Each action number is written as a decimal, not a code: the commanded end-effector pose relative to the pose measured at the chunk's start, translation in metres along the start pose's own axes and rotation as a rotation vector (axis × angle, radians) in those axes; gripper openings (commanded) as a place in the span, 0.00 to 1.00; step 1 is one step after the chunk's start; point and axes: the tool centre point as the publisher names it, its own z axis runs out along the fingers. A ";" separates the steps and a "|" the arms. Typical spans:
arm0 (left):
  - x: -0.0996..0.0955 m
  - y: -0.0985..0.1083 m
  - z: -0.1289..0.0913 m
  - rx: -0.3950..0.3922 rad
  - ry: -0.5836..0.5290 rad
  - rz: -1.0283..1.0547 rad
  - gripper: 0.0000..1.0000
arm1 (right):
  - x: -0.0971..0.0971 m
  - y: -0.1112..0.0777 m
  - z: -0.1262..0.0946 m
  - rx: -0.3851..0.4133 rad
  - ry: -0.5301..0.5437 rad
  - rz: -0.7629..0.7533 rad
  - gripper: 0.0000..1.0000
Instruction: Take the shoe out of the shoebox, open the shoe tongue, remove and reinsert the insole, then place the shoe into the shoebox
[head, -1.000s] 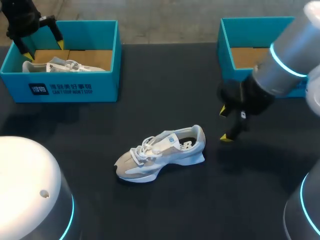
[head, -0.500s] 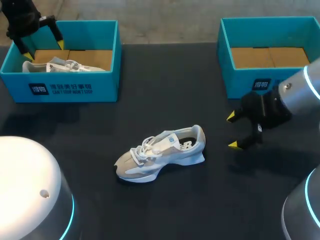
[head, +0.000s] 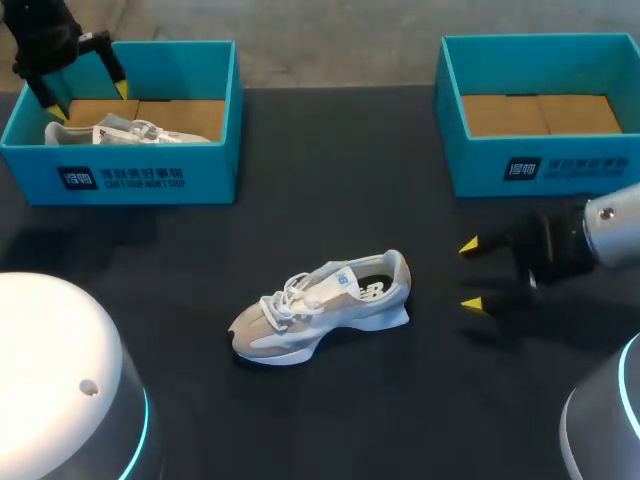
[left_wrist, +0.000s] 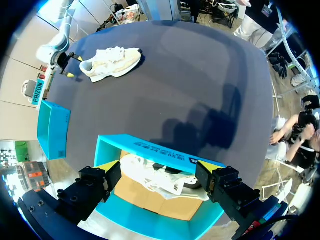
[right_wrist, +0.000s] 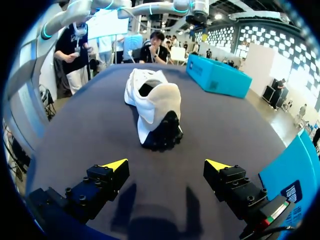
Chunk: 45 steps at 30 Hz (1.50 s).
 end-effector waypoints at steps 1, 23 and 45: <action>0.000 0.000 0.000 0.000 0.001 0.001 1.00 | 0.001 -0.009 0.002 -0.016 -0.008 0.005 1.00; 0.000 0.000 0.000 0.000 0.001 0.001 1.00 | -0.001 -0.013 0.000 -0.013 0.002 0.016 1.00; 0.000 0.000 0.000 0.000 0.001 0.001 1.00 | -0.008 -0.002 0.019 -0.032 0.034 -0.012 1.00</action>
